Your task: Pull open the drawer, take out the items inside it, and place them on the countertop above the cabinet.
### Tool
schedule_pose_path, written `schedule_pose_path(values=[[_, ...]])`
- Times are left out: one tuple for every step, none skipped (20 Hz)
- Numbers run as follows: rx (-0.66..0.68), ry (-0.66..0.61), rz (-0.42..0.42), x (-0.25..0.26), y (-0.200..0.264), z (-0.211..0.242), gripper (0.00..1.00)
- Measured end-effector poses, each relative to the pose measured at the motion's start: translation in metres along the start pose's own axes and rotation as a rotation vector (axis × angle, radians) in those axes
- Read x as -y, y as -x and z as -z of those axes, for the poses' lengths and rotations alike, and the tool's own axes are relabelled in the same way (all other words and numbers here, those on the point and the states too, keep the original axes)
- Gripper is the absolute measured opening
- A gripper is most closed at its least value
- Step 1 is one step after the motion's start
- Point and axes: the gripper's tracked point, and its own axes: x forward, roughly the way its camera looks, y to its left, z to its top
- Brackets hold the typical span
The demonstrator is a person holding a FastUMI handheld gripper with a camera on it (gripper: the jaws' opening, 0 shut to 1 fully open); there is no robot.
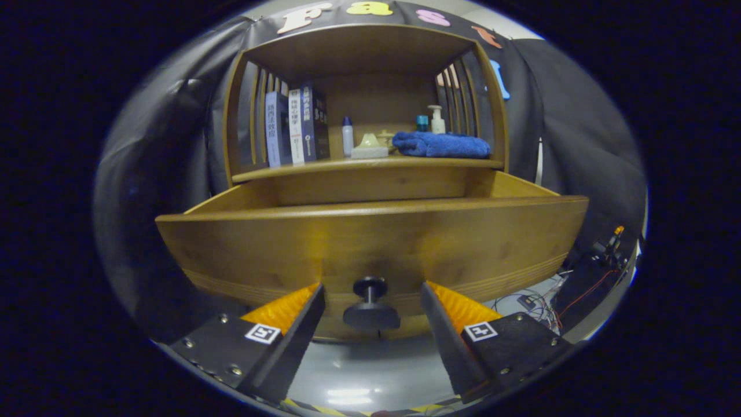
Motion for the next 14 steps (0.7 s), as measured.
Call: schedule_pose_path(values=[[0.003,0.008,-0.004,-0.001,-0.002,-0.001,1.00],[0.000,0.012,-0.014,-0.003,-0.007,0.001,1.00],[-0.010,0.015,-0.021,-0.005,-0.013,0.001,1.00],[-0.015,0.014,-0.028,-0.007,-0.016,0.001,1.00],[-0.020,0.016,-0.031,-0.008,-0.020,0.001,1.00],[-0.020,0.022,-0.031,-0.008,-0.022,0.000,1.00],[-0.026,0.026,-0.033,-0.008,-0.026,-0.001,1.00],[-0.023,0.022,-0.033,-0.008,-0.028,-0.002,1.00],[-0.028,0.024,-0.032,-0.009,-0.031,-0.003,1.00],[-0.028,0.026,-0.031,-0.010,-0.034,-0.003,1.00],[-0.030,0.026,-0.028,-0.011,-0.037,-0.004,1.00],[-0.029,0.028,-0.026,-0.012,-0.040,-0.005,1.00],[-0.028,0.031,-0.026,-0.013,-0.044,-0.005,1.00],[-0.027,0.035,-0.024,-0.014,-0.048,-0.005,1.00]])
